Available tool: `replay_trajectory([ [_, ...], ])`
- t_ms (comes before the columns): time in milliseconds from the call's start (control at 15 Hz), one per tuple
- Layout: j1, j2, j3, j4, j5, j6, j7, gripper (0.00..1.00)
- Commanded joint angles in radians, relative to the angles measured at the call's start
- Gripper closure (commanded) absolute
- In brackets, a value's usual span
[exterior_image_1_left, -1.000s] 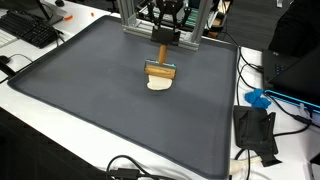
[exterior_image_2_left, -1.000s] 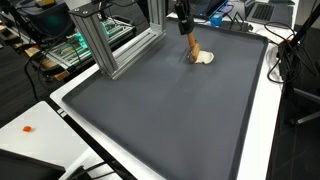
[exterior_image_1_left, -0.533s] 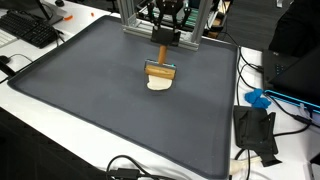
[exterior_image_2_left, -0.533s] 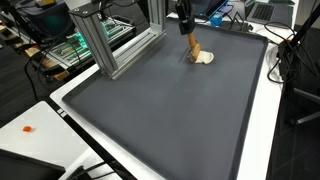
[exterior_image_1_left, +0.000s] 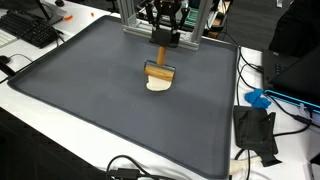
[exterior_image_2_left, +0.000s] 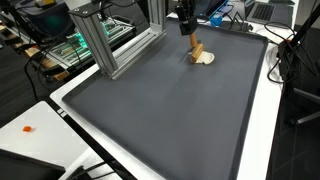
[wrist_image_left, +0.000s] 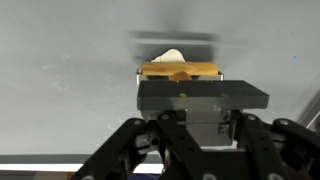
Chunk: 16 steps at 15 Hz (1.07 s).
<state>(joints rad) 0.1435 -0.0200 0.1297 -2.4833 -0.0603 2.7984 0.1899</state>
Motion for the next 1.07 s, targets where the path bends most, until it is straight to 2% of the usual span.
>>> replay_trajectory([
  [0,-0.008,0.126,-0.001,0.008,0.091,0.010,0.023,0.77],
  [200,-0.008,0.140,0.000,0.018,0.159,0.034,0.002,0.77],
  [533,-0.003,0.150,0.008,0.008,0.204,0.089,-0.027,0.77],
  [1000,0.005,0.161,0.020,-0.033,0.153,0.196,-0.122,0.77],
])
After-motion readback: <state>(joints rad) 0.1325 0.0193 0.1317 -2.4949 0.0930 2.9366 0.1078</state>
